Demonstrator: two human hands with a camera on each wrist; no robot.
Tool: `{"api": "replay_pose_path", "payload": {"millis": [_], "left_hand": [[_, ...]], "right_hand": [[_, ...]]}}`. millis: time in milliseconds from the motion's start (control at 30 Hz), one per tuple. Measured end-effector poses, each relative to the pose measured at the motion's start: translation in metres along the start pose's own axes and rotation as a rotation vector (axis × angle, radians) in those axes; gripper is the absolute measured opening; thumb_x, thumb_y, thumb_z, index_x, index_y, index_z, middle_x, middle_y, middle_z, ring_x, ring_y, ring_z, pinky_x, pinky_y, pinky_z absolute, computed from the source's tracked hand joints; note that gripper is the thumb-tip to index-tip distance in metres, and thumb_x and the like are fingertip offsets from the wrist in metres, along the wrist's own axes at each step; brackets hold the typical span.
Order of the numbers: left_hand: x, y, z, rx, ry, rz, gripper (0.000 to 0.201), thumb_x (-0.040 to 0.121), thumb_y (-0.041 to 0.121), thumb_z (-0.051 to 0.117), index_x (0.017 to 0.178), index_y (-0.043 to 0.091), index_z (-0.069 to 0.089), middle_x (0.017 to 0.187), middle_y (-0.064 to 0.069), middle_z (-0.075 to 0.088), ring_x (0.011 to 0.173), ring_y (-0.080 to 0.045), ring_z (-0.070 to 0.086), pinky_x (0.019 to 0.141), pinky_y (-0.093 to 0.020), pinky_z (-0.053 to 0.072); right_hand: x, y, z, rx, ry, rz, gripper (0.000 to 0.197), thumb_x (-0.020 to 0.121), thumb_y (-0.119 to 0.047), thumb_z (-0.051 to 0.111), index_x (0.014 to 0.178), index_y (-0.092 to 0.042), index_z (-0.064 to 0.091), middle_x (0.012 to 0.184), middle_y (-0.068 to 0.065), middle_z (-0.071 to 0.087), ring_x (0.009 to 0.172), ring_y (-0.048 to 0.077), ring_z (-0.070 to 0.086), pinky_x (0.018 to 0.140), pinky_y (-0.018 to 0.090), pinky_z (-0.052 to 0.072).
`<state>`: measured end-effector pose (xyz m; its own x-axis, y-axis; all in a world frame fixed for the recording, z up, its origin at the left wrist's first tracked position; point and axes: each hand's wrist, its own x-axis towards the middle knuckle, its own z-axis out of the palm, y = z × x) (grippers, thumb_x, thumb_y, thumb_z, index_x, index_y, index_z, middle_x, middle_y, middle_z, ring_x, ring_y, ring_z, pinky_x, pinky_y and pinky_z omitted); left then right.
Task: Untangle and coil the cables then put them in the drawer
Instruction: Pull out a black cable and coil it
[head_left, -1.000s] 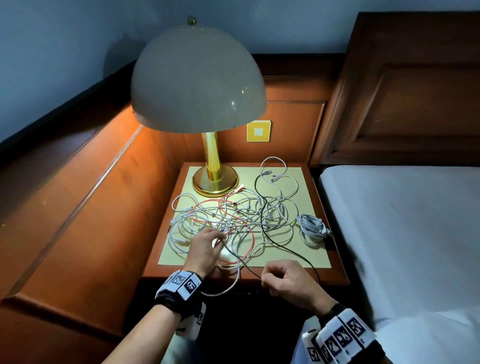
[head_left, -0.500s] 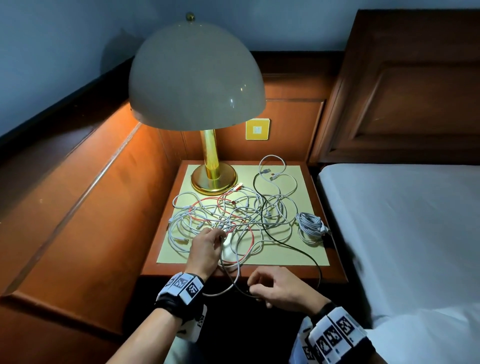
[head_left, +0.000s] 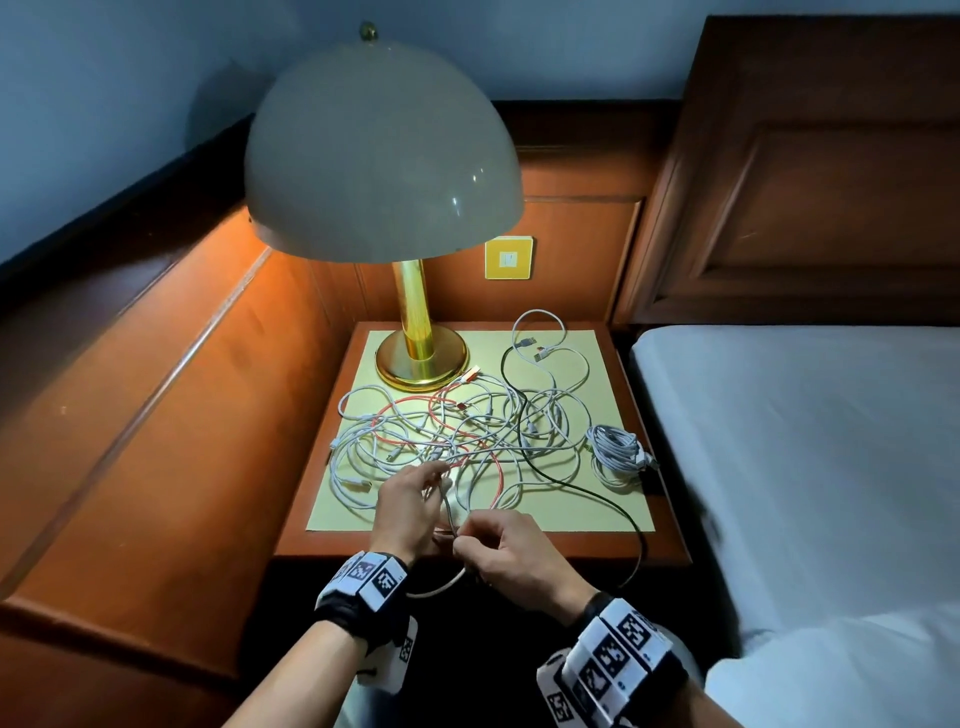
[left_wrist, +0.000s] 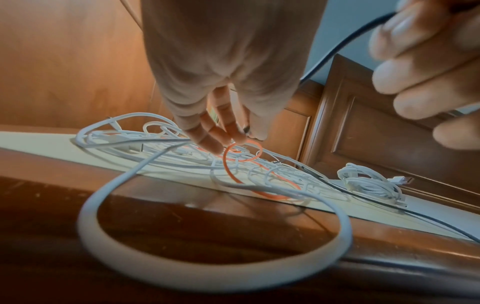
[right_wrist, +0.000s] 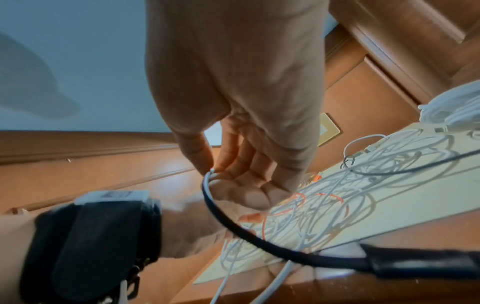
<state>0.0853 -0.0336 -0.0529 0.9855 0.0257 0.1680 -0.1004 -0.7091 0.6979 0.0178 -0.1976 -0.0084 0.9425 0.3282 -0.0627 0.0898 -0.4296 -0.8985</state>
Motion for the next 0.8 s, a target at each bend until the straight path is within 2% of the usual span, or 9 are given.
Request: {"api": "replay_pose_path", "payload": {"millis": [100, 267, 400, 467, 567, 633, 667, 733, 800], "left_hand": [[0.005, 0.003, -0.001, 0.011, -0.018, -0.052, 0.017, 0.092, 0.015, 0.07, 0.107, 0.013, 0.076, 0.101, -0.007, 0.076, 0.094, -0.024, 0.069, 0.089, -0.032, 0.053], [-0.004, 0.021, -0.012, -0.051, 0.0, -0.175, 0.034, 0.095, 0.02, 0.065, 0.128, 0.019, 0.063, 0.097, -0.002, 0.071, 0.089, -0.021, 0.065, 0.086, -0.033, 0.051], [-0.029, 0.047, -0.015, -0.695, -0.139, -0.567, 0.02, 0.102, 0.025, 0.056, 0.119, 0.015, 0.06, 0.093, -0.007, 0.07, 0.08, -0.019, 0.068, 0.066, -0.036, 0.06], [-0.038, 0.049, -0.01, -0.761, -0.159, -0.527, 0.016, 0.1, 0.018, 0.061, 0.113, 0.01, 0.065, 0.083, -0.006, 0.072, 0.073, -0.019, 0.069, 0.063, -0.033, 0.059], [-0.044, 0.046, -0.009, -0.674, -0.142, -0.422, 0.013, 0.096, 0.011, 0.065, 0.108, 0.009, 0.07, 0.081, -0.006, 0.076, 0.078, -0.022, 0.072, 0.075, -0.04, 0.06], [-0.049, 0.045, -0.012, -0.712, -0.123, -0.415, 0.012, 0.097, 0.009, 0.064, 0.106, 0.01, 0.071, 0.08, -0.007, 0.075, 0.078, -0.022, 0.071, 0.07, -0.039, 0.061], [-0.052, 0.046, -0.016, -0.733, -0.116, -0.406, 0.012, 0.097, 0.008, 0.063, 0.106, 0.009, 0.071, 0.08, -0.007, 0.074, 0.077, -0.019, 0.071, 0.067, -0.033, 0.06], [-0.057, 0.047, -0.022, -0.741, -0.103, -0.37, 0.013, 0.096, 0.007, 0.064, 0.107, 0.011, 0.071, 0.082, -0.008, 0.075, 0.076, -0.012, 0.071, 0.064, -0.022, 0.056], [-0.063, 0.046, -0.027, -0.722, -0.091, -0.334, 0.014, 0.095, 0.009, 0.066, 0.106, 0.017, 0.07, 0.084, -0.008, 0.077, 0.075, -0.011, 0.071, 0.064, -0.018, 0.054]], "right_hand": [[-0.006, -0.005, -0.007, 0.035, 0.009, 0.003, 0.017, 0.089, -0.021, 0.064, 0.072, -0.018, 0.066, 0.066, -0.007, 0.063, 0.063, 0.003, 0.054, 0.063, 0.02, 0.042], [-0.007, 0.0, -0.013, 0.064, 0.087, 0.028, 0.02, 0.091, -0.023, 0.065, 0.072, -0.017, 0.066, 0.066, -0.006, 0.065, 0.057, 0.003, 0.054, 0.06, 0.019, 0.044], [-0.003, 0.008, -0.01, 0.042, 0.114, 0.014, 0.02, 0.091, -0.022, 0.065, 0.071, -0.021, 0.064, 0.063, -0.009, 0.062, 0.057, 0.001, 0.052, 0.06, 0.019, 0.043], [-0.001, 0.008, -0.007, -0.01, 0.047, -0.021, 0.022, 0.09, -0.018, 0.064, 0.069, -0.022, 0.06, 0.061, -0.01, 0.057, 0.057, 0.002, 0.048, 0.058, 0.019, 0.04], [0.004, 0.013, -0.004, -0.113, -0.026, -0.026, 0.017, 0.087, -0.019, 0.059, 0.07, -0.021, 0.061, 0.065, -0.008, 0.058, 0.062, 0.005, 0.05, 0.061, 0.024, 0.042], [0.012, 0.024, -0.01, -0.228, 0.079, 0.01, 0.014, 0.087, -0.027, 0.055, 0.084, -0.021, 0.067, 0.083, -0.004, 0.068, 0.078, 0.012, 0.062, 0.072, 0.03, 0.052], [0.017, 0.032, -0.015, -0.327, 0.156, 0.028, 0.018, 0.09, -0.028, 0.053, 0.099, -0.021, 0.068, 0.099, -0.001, 0.068, 0.092, 0.015, 0.064, 0.08, 0.031, 0.053], [0.029, 0.046, -0.03, -0.519, 0.273, 0.084, 0.031, 0.099, -0.025, 0.052, 0.128, -0.017, 0.058, 0.127, 0.0, 0.057, 0.116, 0.018, 0.055, 0.089, 0.028, 0.05], [0.042, 0.057, -0.044, -0.616, 0.336, 0.181, 0.039, 0.102, -0.026, 0.05, 0.14, -0.015, 0.049, 0.138, 0.002, 0.05, 0.125, 0.021, 0.047, 0.088, 0.029, 0.047]]}}
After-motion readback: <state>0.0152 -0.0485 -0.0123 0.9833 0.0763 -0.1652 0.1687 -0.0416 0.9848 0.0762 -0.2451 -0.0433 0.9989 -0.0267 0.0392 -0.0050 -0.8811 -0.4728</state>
